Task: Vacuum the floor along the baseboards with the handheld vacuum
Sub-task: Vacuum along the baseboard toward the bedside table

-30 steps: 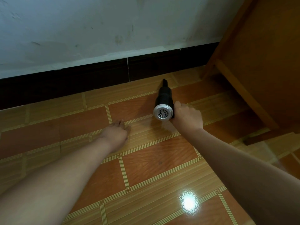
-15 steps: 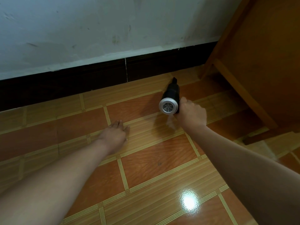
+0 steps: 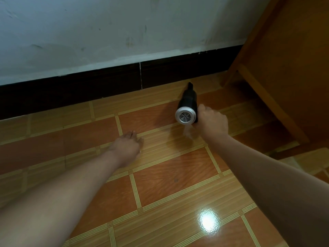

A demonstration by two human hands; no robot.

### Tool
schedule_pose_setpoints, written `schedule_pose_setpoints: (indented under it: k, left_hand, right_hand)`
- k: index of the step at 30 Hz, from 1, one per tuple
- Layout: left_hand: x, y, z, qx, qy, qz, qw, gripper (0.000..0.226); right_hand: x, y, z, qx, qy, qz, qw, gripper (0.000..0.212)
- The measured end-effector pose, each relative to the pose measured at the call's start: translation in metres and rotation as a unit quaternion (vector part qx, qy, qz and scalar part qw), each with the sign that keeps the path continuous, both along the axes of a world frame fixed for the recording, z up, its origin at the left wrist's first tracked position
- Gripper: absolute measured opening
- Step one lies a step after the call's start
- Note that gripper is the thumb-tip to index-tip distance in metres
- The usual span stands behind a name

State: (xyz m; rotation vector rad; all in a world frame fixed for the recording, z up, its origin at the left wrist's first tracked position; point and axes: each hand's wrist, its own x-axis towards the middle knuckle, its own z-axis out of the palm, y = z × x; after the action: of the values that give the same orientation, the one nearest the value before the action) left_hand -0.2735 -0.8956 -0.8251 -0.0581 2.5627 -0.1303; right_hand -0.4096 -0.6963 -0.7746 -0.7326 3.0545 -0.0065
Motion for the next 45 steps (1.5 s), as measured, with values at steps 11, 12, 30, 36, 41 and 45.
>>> schedule_pose_setpoints:
  k: [11,12,30,36,41,45]
  left_hand:
    - [0.001,0.0,0.001,-0.009,0.003,-0.008,1.0,0.056]
    - [0.002,0.0,0.001,-0.01,0.003,-0.008,1.0,0.056]
    - [0.0,0.0,0.002,-0.001,-0.002,-0.001,1.0,0.055]
    - [0.001,0.0,0.002,-0.008,-0.003,-0.007,1.0,0.055]
    - [0.0,-0.001,0.001,-0.002,-0.007,-0.003,1.0,0.055]
    - [0.0,0.0,0.003,-0.004,-0.012,-0.004,1.0,0.055]
  right_hand:
    - [-0.006,-0.005,-0.005,0.022,0.009,-0.001,1.0,0.028]
    - [-0.006,-0.006,-0.006,0.025,0.007,0.004,1.0,0.028]
    - [-0.008,-0.009,-0.01,0.049,0.008,0.011,0.999,0.032]
    - [-0.01,-0.007,-0.009,0.049,0.007,-0.005,0.999,0.032]
    - [-0.008,-0.01,-0.008,0.049,0.007,0.015,0.999,0.033]
    - [-0.007,-0.012,-0.008,0.052,0.006,0.028,0.998,0.035]
